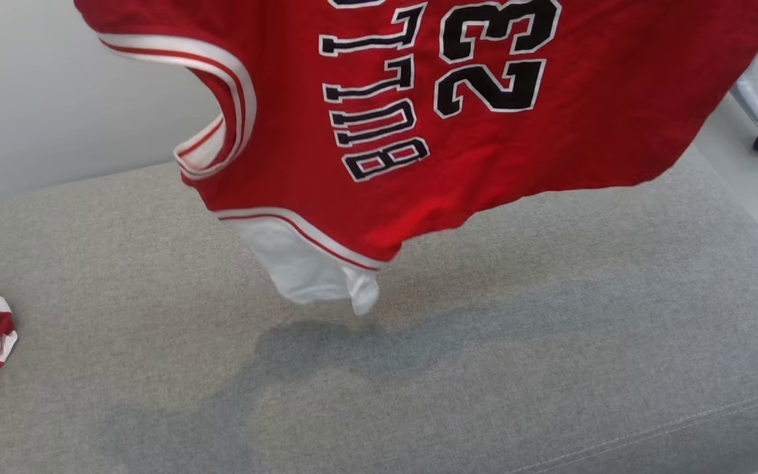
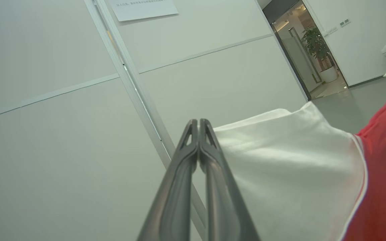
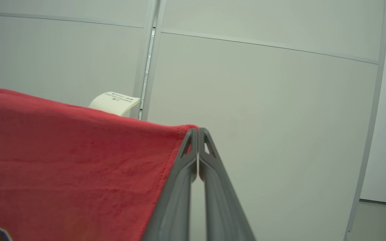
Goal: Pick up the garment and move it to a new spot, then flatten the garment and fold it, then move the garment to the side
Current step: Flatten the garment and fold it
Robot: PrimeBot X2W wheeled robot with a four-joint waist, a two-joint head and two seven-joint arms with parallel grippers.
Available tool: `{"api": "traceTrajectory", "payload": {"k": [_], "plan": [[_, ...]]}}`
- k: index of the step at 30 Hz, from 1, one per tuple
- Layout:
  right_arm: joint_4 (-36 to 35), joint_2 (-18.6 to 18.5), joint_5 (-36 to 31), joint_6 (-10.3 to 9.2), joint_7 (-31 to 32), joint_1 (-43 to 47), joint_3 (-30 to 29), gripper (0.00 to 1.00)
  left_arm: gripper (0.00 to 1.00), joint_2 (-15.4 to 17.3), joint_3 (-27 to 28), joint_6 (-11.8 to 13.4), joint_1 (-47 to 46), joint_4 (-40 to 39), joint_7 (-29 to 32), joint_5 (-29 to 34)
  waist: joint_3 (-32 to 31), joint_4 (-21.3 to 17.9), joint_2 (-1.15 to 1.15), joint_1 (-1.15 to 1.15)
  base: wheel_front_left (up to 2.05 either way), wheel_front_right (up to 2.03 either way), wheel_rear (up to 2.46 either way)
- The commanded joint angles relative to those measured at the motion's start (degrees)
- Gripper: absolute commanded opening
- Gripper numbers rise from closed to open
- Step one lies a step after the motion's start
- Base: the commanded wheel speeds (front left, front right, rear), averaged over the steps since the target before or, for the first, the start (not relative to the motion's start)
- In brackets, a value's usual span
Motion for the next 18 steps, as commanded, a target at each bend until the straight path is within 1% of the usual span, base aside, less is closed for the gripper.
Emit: {"api": "traceTrajectory", "payload": {"k": [1, 5, 8, 11, 15, 18], "plan": [[0.48, -0.17, 1.10, -0.04, 0.55, -0.54, 0.48, 0.00, 0.00, 0.24, 0.13, 0.32, 0.48, -0.19, 0.70, -1.20, -0.05, 0.49, 0.00, 0.00, 0.00, 0.00, 0.00], [2.34, -0.11, 3.09, -0.04, 2.88, -0.94, 2.26, 0.00, 0.00, 0.22, -1.64, 0.24, 1.93, -0.69, 3.75, -2.26, 0.85, 0.72, 0.00, 0.00, 0.00, 0.00, 0.00], [3.81, 1.10, 4.16, -0.04, 4.92, -2.17, 3.78, 0.00, 0.00, -1.02, -2.59, 0.18, 1.05, -0.98, 6.55, -2.86, 3.34, 0.79, 0.00, 0.00, 0.00, 0.00, 0.00], [6.30, 2.88, 2.69, -0.04, 6.66, -4.68, 6.15, 0.00, 0.00, -3.47, -3.54, 0.13, -1.14, 0.21, 8.64, -2.07, 7.38, 0.99, 0.00, 0.00, 0.00, 0.00, 0.00], [12.26, 7.32, 0.64, -0.04, 7.52, -11.01, 7.91, 0.00, 0.00, -8.04, -4.68, 0.10, -6.09, 4.96, 9.73, 0.93, 15.39, 1.11, 0.00, 0.00, 0.00, 0.00, 0.00], [18.26, 11.73, -2.64, -0.04, 5.82, -17.49, 8.57, 0.00, 0.00, -11.49, -5.56, 0.08, -11.44, 10.40, 8.56, 5.56, 22.34, 0.65, 0.00, 0.00, 0.00, 0.00, 0.00]]}}
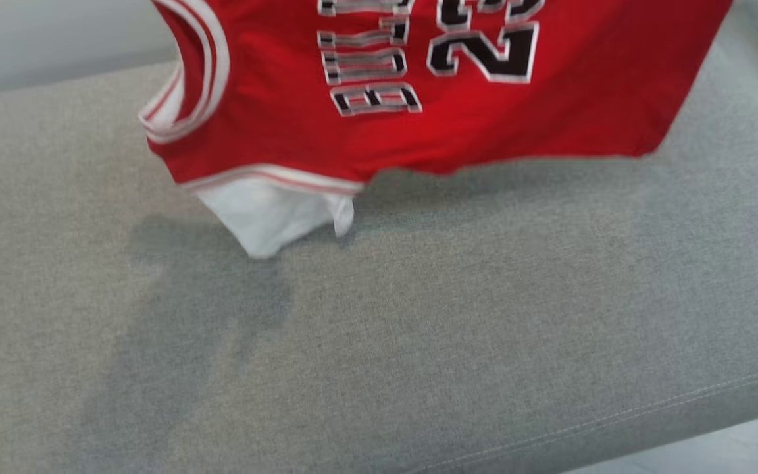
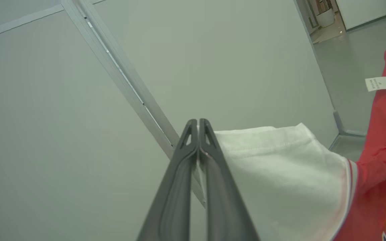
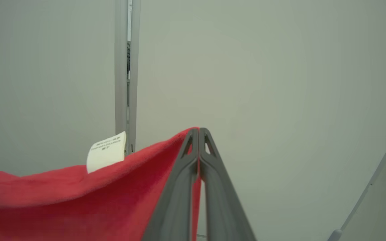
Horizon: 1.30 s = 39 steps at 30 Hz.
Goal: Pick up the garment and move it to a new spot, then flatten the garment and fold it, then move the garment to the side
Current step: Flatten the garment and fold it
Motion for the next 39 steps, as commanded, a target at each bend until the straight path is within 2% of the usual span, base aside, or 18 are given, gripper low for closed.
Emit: {"api": "traceTrajectory", "payload": {"k": [1, 2, 3, 6, 8, 9, 10, 12, 14, 16, 18, 25, 29, 32, 39], "plan": [[3.67, 2.91, -2.43, -0.04, -2.19, -4.31, -0.05, 0.00, 0.00, -1.42, -0.32, 0.10, -3.83, 3.61, -1.90, 3.36, 13.47, -0.57, 0.00, 0.00, 0.00, 0.00, 0.00], [6.22, 4.51, -4.22, -0.04, -4.36, -6.59, -0.43, 0.00, 0.00, -2.22, -0.50, 0.21, -5.61, 5.98, -3.51, 5.30, 15.20, -0.96, 0.00, 0.00, 0.00, 0.00, 0.00], [6.22, 4.51, -4.22, -0.04, -4.36, -6.59, -0.43, 0.00, 0.00, -2.22, -0.50, 0.21, -5.61, 5.98, -3.51, 5.30, 15.20, -0.96, 0.00, 0.00, 0.00, 0.00, 0.00], [14.52, 8.89, -9.64, -0.04, -10.82, -13.85, -2.92, 0.00, 0.00, -4.24, 0.80, 3.52, -11.52, 13.01, -11.38, 9.84, 19.52, -2.42, 0.00, 0.00, 0.00, 0.00, 0.00], [17.60, 10.67, -14.04, -0.05, -12.18, -18.97, -7.03, 0.00, 0.00, -5.86, 1.64, 5.75, -16.13, 15.45, -14.14, 13.68, 22.68, -2.83, 0.00, 0.00, 0.00, 0.00, 0.00], [16.22, 10.88, -16.85, -0.05, -12.26, -21.31, -10.05, 0.00, 0.00, -6.51, 2.48, 6.59, -18.57, 15.70, -14.58, 15.10, 24.68, -2.78, 0.00, 0.00, 0.00, 0.00, 0.00], [12.17, 11.43, -22.07, -0.04, -12.21, -21.56, -16.23, 0.00, 0.00, -7.19, 6.09, 8.21, -22.51, 11.06, -14.89, 19.20, 28.82, -2.06, 0.00, 0.00, 0.00, 0.00, 0.00], [6.97, 12.19, -26.92, -0.03, -12.21, -18.99, -21.32, 0.00, 0.00, -6.53, 10.51, 9.02, -20.82, 3.83, -14.67, 23.90, 32.50, -0.64, 0.00, 0.00, 0.00, 0.00, 0.00], [3.71, 13.19, -30.27, -0.03, -12.17, -15.26, -24.57, 0.00, 0.00, -5.03, 13.95, 8.87, -15.77, -2.19, -14.64, 28.20, 34.83, 0.90, 0.00, 0.00, 0.00, 0.00, 0.00], [2.69, 13.72, -32.54, -0.04, -12.19, -11.61, -25.99, 0.00, 0.00, -4.62, 16.95, 9.35, -10.38, -8.29, -14.72, 32.14, 35.86, 2.41, 0.00, 0.00, 0.00, 0.00, 0.00], [2.05, 13.48, -33.76, -0.06, -12.23, -9.02, -27.70, 0.00, 0.00, -4.04, 19.91, 8.72, -5.55, -13.03, -14.72, 35.06, 36.58, 3.63, 0.00, 0.00, 0.00, 0.00, 0.00], [3.30, 14.38, -35.78, -0.06, -12.28, 2.03, -30.02, 0.00, 0.00, -3.08, 28.55, 6.15, 15.44, -20.12, -14.73, 39.31, 35.92, 5.83, 0.00, 0.00, 0.00, 0.00, 0.00], [2.33, 14.69, -34.76, -0.06, -12.28, 8.59, -31.26, 0.00, 0.00, -3.50, 32.87, 3.62, 26.04, -22.24, -14.74, 39.72, 33.06, 5.59, 0.00, 0.00, 0.00, 0.00, 0.00], [0.27, 15.01, -34.33, -0.06, -12.27, 14.42, -31.66, 0.00, 0.00, -2.39, 35.06, 2.12, 34.23, -23.74, -14.74, 40.19, 29.62, 5.01, 0.00, 0.00, 0.00, 0.00, 0.00], [-3.62, 13.48, -33.90, -0.06, -12.28, 27.78, -31.37, 0.00, 0.00, 0.26, 40.36, 1.00, 54.54, -27.33, -14.74, 38.74, 19.92, 4.34, 0.00, 0.00, 0.00, 0.00, 0.00]]}}
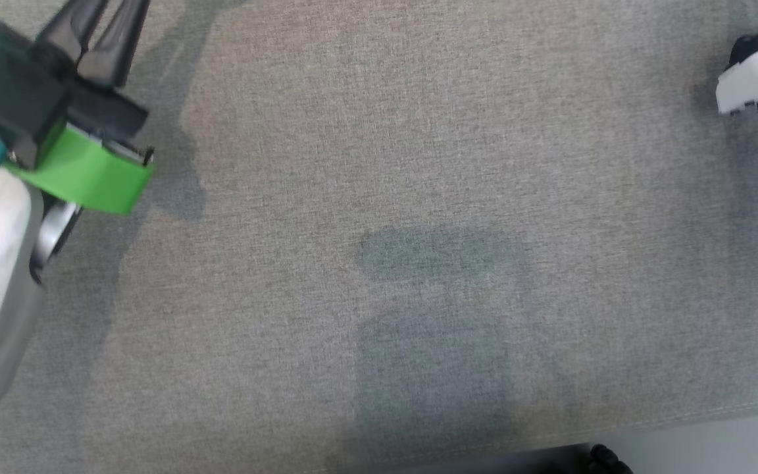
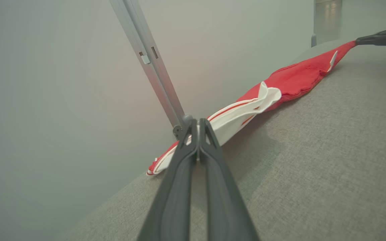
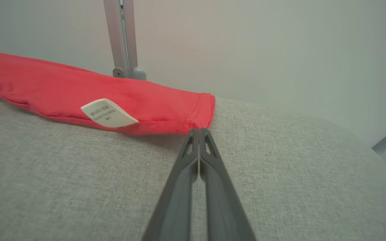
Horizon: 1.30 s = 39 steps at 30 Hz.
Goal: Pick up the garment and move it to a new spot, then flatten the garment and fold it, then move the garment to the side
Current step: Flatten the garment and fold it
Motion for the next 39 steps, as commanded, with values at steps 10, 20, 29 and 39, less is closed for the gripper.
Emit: {"api": "traceTrajectory", "payload": {"k": [10, 20, 29, 39], "plan": [[-5.98, -3.89, -1.91, -0.09, -0.21, 18.15, -0.71, 0.00, 0.00, 0.33, 8.28, 0.48, 27.62, -7.34, 0.03, -1.97, -19.03, -2.10, 0.00, 0.00, 0.00, 0.00, 0.00], [-11.86, -4.42, -2.76, -0.10, -0.21, 34.69, -5.58, 0.00, 0.00, -3.13, 12.26, 2.23, 50.50, -16.71, 0.03, -1.28, -25.87, -1.83, 0.00, 0.00, 0.00, 0.00, 0.00], [-22.88, -4.07, -4.06, -0.10, -0.21, 47.45, -10.79, 0.00, 0.00, -2.94, 13.31, 0.84, 59.73, -22.80, 0.03, -2.33, -26.07, -2.28, 0.00, 0.00, 0.00, 0.00, 0.00], [-14.43, -2.55, -2.76, -0.09, -0.21, 38.78, -4.45, 0.00, 0.00, -4.94, 9.38, -0.18, 44.95, -16.63, 3.13, -0.13, -21.60, -4.24, 0.00, 0.00, 0.00, 0.00, 0.00]]}}
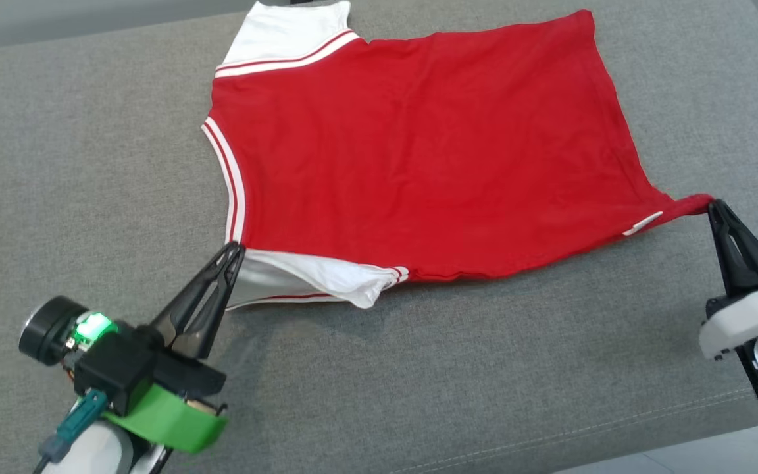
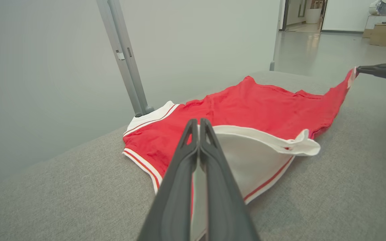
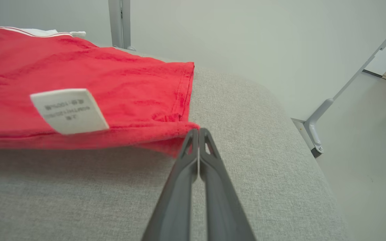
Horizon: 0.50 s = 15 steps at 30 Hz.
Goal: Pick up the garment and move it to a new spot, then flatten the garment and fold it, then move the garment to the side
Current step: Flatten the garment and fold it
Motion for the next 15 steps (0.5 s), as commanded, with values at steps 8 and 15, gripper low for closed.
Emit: {"api": "traceTrajectory", "payload": {"k": [8, 15], "plan": [[6.82, 1.79, 2.42, -0.10, -0.20, -11.83, 2.21, 0.00, 0.00, -1.47, -1.64, -0.47, -14.87, 7.84, -0.14, 2.33, 6.28, -0.50, 0.00, 0.01, 0.00, 0.00, 0.00], [9.47, 2.63, 1.03, -0.10, -0.20, -16.61, 0.55, 0.00, 0.00, -1.51, -3.42, -0.78, -23.00, 13.00, -1.11, 4.15, 9.21, -0.35, 0.00, 0.01, 0.00, 0.00, 0.00]]}}
